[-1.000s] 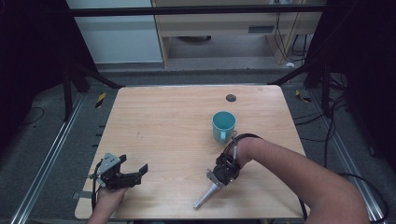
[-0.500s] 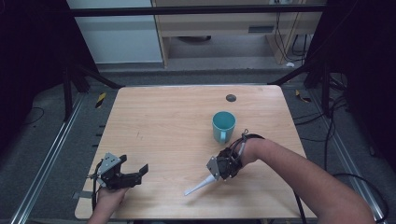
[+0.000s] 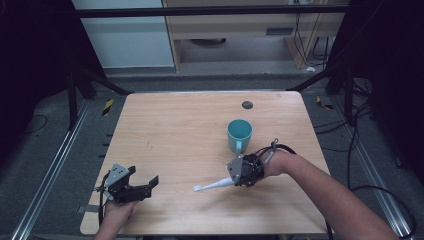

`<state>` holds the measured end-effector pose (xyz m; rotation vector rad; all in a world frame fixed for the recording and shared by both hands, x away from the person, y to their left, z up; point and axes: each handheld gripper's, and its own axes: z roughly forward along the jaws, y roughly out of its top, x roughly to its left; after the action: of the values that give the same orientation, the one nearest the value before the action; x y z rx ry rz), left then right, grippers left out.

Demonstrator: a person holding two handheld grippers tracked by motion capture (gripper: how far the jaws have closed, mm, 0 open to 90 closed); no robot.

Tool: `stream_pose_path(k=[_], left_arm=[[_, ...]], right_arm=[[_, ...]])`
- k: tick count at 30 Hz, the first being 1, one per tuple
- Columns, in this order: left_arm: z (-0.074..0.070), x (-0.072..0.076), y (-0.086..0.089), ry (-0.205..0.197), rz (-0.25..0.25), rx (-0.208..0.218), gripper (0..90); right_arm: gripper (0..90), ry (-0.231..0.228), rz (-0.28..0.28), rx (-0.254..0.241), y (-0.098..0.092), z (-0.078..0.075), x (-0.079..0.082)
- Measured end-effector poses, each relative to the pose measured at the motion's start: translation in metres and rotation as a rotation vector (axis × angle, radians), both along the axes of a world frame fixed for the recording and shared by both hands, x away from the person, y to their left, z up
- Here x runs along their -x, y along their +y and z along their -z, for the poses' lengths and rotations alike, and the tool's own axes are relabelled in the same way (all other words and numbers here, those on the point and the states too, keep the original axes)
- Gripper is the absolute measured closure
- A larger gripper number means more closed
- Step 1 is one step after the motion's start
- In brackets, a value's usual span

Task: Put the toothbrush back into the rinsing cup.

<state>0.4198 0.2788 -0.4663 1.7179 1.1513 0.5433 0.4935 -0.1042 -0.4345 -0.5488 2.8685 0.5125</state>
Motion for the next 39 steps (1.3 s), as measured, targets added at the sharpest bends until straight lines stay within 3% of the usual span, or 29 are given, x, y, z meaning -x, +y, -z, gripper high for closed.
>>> stream_pose_path(k=[3, 5, 8, 14, 22, 23, 30, 35, 39], left_arm=[[0.000, 0.000, 0.000, 0.000, 0.000, -0.002, 0.0], [0.000, 0.000, 0.000, -0.001, 0.000, -0.003, 0.0], [0.000, 0.000, -0.001, 0.001, 0.001, -0.002, 0.0], [0.000, 0.000, -0.001, 0.002, 0.001, -0.001, 0.0], [0.000, 0.000, -0.001, 0.001, 0.003, 0.001, 0.0], [0.000, 0.000, -0.001, 0.002, 0.002, 0.001, 0.0], [0.001, 0.000, -0.002, 0.003, 0.007, -0.006, 0.0], [0.001, 0.000, -0.002, 0.005, 0.004, -0.003, 0.0], [0.001, -0.001, -0.002, 0.005, 0.006, -0.003, 0.0]], right_arm=[[66.2, 0.004, 0.037, -0.049, -0.005, -0.002, -0.002], [66.2, 0.032, 0.070, -0.090, -0.009, -0.003, -0.004], [66.2, 0.030, 0.090, -0.112, -0.013, -0.005, -0.004], [66.2, 0.057, 0.164, -0.217, -0.023, -0.008, -0.005], [66.1, 0.075, 0.247, -0.316, -0.034, -0.009, -0.006], [66.1, 0.083, 0.272, -0.353, -0.038, -0.009, -0.006], [66.1, 0.074, 0.363, -0.457, -0.049, -0.006, -0.007], [66.1, 0.095, 0.439, -0.594, -0.058, -0.009, -0.010], [66.1, 0.109, 0.485, -0.666, -0.062, -0.010, -0.012]])
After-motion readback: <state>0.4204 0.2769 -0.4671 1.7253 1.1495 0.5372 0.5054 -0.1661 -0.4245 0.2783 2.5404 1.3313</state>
